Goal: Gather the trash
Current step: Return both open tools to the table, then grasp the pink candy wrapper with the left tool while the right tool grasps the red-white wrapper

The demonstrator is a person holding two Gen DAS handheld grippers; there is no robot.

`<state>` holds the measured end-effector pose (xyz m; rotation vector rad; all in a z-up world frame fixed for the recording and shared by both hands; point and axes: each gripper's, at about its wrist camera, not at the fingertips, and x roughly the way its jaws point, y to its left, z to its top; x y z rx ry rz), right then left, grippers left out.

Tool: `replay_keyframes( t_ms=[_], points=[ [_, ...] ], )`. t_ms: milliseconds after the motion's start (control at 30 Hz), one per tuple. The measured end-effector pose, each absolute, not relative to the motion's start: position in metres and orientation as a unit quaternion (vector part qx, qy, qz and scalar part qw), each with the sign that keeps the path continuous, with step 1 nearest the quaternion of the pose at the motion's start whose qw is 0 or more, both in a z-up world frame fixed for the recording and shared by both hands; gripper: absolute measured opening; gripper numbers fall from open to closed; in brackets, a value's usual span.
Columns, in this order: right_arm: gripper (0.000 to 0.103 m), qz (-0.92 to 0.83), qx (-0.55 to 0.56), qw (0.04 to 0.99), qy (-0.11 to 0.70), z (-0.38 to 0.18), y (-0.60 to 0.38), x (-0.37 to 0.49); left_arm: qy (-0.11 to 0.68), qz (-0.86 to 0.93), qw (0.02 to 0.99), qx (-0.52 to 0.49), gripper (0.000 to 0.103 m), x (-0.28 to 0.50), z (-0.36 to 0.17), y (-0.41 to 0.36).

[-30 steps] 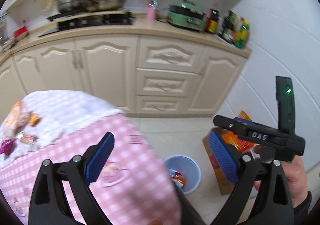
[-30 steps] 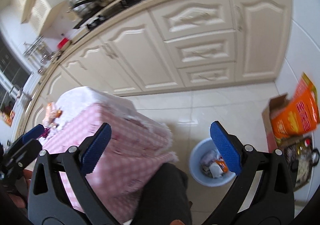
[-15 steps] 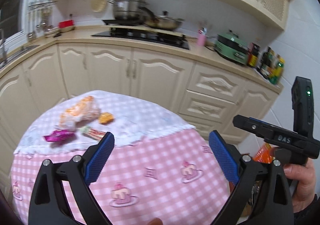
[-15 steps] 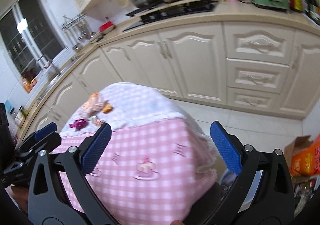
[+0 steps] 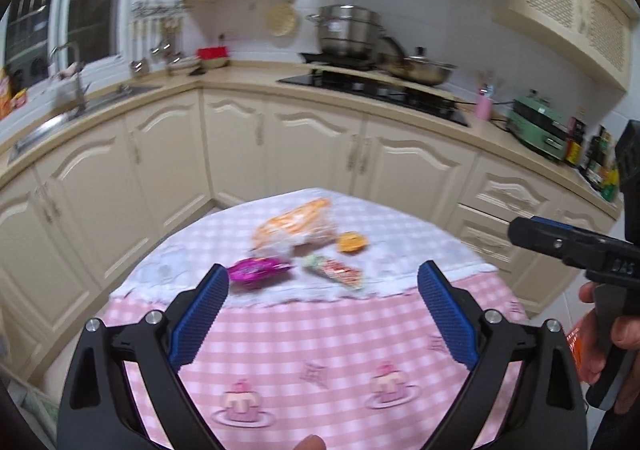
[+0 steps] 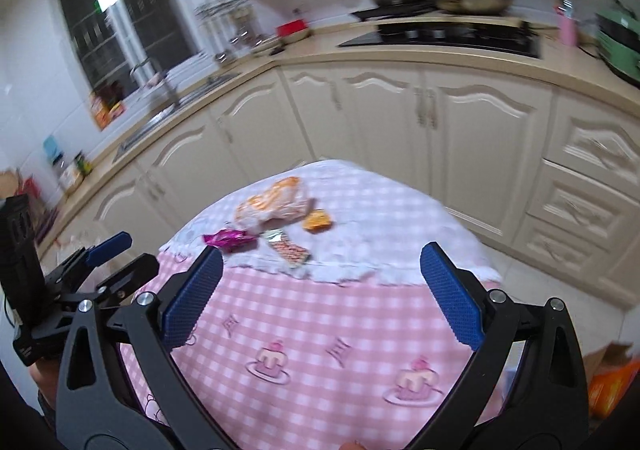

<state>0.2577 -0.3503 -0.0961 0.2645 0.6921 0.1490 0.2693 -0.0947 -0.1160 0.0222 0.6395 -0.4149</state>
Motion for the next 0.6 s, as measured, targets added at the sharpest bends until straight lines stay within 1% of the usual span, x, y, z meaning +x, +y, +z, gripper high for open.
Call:
replay_keyframes(
  t_ms=[67, 233, 433, 600],
  points=[
    [0.097, 0.086, 0.118, 0.927, 0.346, -0.102, -0.337, 0.269, 0.322, -0.193, 0.927, -0.007, 0.094, 0.282, -0.127, -0.075],
    [0.097, 0.099, 0.093, 0.917, 0.376, -0.125, -0.314, 0.303, 0.341, -0.184, 0.922, -0.001, 0.094, 0.31, -0.153, -0.059],
    [0.097, 0.094, 0.088, 0.9, 0.416, -0.163, -0.312, 0.336, 0.365, -0.182, 0.912, 0.035, 0.094, 0.364, -0.192, -0.069],
    [0.097, 0.091, 0.081, 0.89, 0.44, -0.187, -0.314, 0.355, 0.388, -0.215, 0.895, 0.055, 0.094, 0.403, -0.218, -0.08]
  ],
)
